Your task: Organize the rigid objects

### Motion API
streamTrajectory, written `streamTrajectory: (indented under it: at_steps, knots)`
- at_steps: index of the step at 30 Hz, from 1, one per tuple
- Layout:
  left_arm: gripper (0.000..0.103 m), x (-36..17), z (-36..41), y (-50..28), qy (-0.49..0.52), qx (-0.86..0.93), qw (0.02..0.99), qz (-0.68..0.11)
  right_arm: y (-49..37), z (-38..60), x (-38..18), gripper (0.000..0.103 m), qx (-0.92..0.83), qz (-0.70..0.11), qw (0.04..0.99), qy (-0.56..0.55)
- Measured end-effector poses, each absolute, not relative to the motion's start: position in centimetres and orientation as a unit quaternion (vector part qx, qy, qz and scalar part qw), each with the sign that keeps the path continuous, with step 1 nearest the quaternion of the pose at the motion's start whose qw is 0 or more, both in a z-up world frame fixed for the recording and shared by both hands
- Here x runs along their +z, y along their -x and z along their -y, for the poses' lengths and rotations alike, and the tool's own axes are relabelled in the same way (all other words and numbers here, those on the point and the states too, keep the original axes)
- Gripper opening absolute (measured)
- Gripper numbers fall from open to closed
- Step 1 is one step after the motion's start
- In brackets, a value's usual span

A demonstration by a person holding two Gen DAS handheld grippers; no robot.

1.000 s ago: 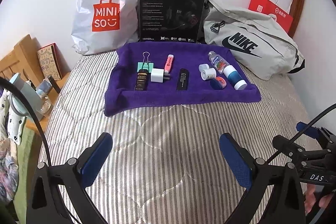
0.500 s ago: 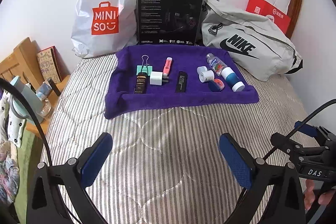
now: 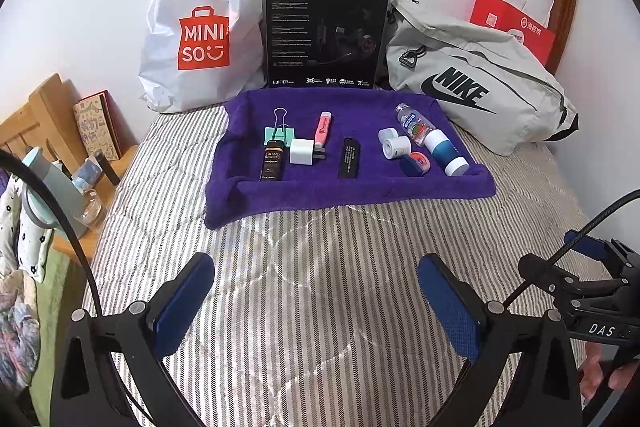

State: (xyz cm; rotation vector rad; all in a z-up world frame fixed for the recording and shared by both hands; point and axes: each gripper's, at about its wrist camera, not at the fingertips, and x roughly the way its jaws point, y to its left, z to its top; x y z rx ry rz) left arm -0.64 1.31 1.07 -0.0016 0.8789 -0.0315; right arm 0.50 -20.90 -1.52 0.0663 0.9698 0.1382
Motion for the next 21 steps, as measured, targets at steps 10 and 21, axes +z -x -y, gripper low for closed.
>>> streamTrajectory:
  at_steps: [10, 21]
  knots:
    - [0.103, 1.02, -1.54, 0.65, 0.000, -0.011, 0.905, -0.426, -0.43, 20.94, -1.41, 0.103, 0.065, -0.465, 0.882, -0.032]
    - [0.103, 0.92, -1.57, 0.66, -0.002, -0.010, 0.904, -0.427, -0.34, 21.05, -1.32, 0.103, 0.066, -0.465, 0.883, -0.030]
